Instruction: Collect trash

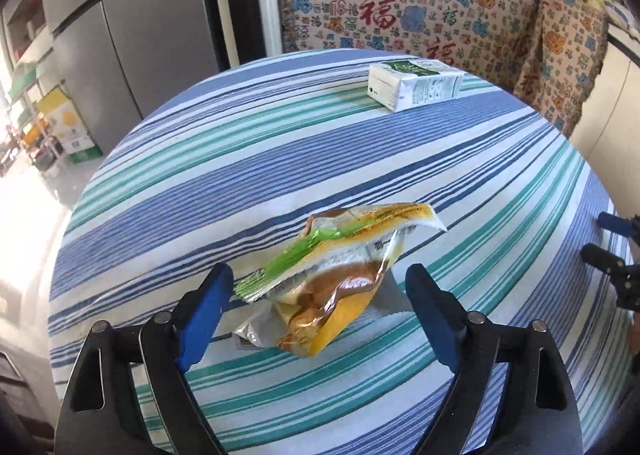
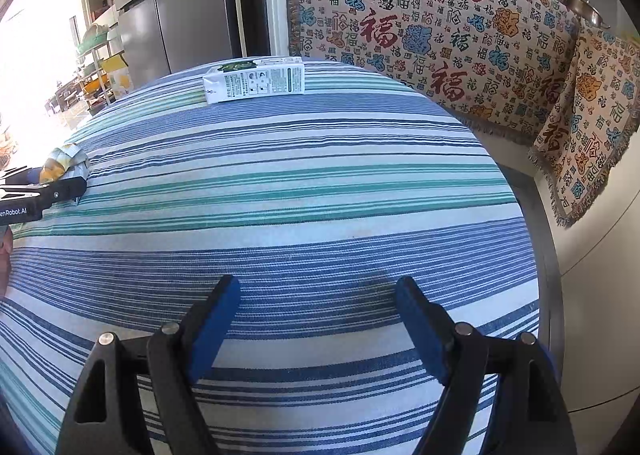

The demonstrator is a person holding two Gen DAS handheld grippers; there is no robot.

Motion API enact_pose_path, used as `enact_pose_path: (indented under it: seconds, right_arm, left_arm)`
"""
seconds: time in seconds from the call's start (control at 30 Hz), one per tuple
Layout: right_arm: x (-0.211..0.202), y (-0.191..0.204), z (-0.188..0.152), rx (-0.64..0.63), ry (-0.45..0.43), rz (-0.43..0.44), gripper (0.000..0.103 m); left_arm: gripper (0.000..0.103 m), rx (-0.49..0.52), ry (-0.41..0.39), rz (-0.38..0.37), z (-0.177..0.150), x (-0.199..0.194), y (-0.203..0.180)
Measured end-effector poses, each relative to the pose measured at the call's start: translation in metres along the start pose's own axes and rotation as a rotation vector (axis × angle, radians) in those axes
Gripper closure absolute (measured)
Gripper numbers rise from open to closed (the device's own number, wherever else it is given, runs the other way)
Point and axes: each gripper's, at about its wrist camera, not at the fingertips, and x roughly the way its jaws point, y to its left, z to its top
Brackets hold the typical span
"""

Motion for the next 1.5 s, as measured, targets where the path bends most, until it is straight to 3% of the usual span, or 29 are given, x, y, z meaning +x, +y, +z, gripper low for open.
enact_pose_path:
  seconds: [0.27, 0.43, 0.57, 0.67, 0.83, 0.97, 1.03, 1.13, 1.2, 1.37, 1.5]
  right_arm:
    - [0.0, 0.0, 0.0, -0.001, 0.0, -0.002, 0.021]
    - [0.001, -0.001, 0.001, 0.002, 0.002, -0.007, 0.021]
    - [0.011, 0.001, 0.018, 0.036, 0.06, -0.026, 0.017]
    - [0.033, 0.01, 0.056, 0.119, 0.116, -0.067, 0.018]
    - [0.069, 0.052, 0.155, 0.234, 0.011, -0.088, 0.018]
    - [0.113, 0.109, 0.229, 0.104, -0.043, -0.234, 0.018]
    - [0.141, 0.134, 0.245, -0.002, 0.002, -0.312, 0.018]
    - [0.17, 0.148, 0.237, -0.121, 0.116, -0.39, 0.018]
    - [0.158, 0.143, 0.225, -0.139, 0.106, -0.414, 0.019]
    - [0.101, 0.098, 0.178, -0.154, 0.09, -0.346, 0.019]
    - [0.079, 0.054, 0.17, -0.031, 0.059, -0.27, 0.018]
  left_arm:
    - [0.0, -0.049, 0.052, 0.001, -0.001, 0.016, 0.015]
    - [0.0, -0.049, 0.053, -0.007, -0.001, 0.015, 0.015]
    - [0.0, -0.05, 0.052, -0.008, -0.002, 0.015, 0.015]
    - [0.0, -0.05, 0.052, -0.008, -0.002, 0.015, 0.015]
    - [0.0, -0.05, 0.053, -0.009, 0.0, 0.016, 0.015]
    - [0.0, -0.051, 0.053, -0.01, 0.0, 0.016, 0.015]
    - [0.0, -0.051, 0.053, -0.011, 0.0, 0.016, 0.015]
    - [0.0, -0.047, 0.054, -0.013, 0.001, 0.017, 0.015]
    - [0.0, -0.045, 0.054, -0.015, 0.002, 0.018, 0.015]
    - [0.0, -0.045, 0.053, -0.014, 0.002, 0.019, 0.016]
    - [0.0, -0.047, 0.053, -0.013, 0.003, 0.019, 0.017]
